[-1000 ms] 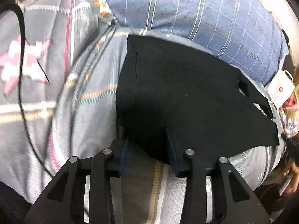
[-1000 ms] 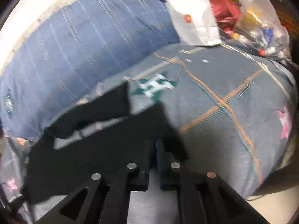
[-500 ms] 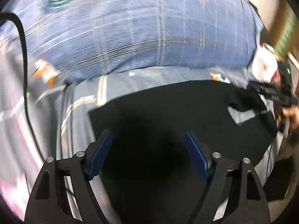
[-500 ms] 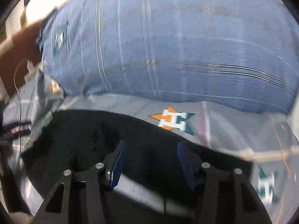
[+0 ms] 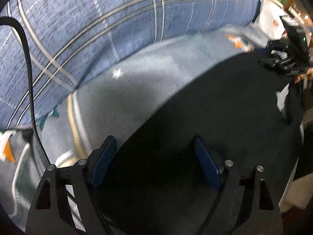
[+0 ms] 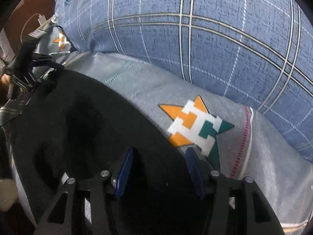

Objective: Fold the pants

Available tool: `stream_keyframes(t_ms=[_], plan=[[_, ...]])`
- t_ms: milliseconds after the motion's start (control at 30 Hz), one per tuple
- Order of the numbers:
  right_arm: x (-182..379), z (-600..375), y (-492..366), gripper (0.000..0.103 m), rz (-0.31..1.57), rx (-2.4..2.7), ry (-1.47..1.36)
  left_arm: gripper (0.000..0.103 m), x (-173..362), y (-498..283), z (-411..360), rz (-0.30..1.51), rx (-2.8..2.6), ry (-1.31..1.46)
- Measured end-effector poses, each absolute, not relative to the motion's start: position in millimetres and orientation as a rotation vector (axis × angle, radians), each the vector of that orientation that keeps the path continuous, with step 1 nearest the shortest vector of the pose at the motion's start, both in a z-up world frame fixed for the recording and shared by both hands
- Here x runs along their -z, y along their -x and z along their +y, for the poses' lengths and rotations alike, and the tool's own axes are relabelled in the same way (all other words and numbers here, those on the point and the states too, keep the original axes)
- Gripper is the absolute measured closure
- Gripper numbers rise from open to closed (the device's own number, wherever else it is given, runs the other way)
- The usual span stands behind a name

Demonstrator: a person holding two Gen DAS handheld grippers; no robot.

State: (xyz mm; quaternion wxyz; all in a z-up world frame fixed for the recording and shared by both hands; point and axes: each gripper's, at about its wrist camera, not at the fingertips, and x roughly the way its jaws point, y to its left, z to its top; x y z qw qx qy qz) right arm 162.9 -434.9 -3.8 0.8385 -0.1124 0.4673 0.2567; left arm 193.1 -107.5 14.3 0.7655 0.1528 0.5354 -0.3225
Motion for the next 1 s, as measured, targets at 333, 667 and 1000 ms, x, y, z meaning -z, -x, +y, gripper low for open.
stream_keyframes(t_ms=[333, 667, 1000], plan=[[-69, -419, -101, 0.095, 0.682, -0.370, 0.395, 0.093, -79, -137, -96, 0.967, 0.706, -0.308], [-77, -425, 83, 0.096, 0.625, -0.438, 0.360, 0.093, -91, 40, -78, 0.883, 0.871, -0.177], [-4, -428, 107, 0.096, 0.829, -0.335, 0.348, 0.087, -60, 69, -40, 0.951, 0.700, 0.076]])
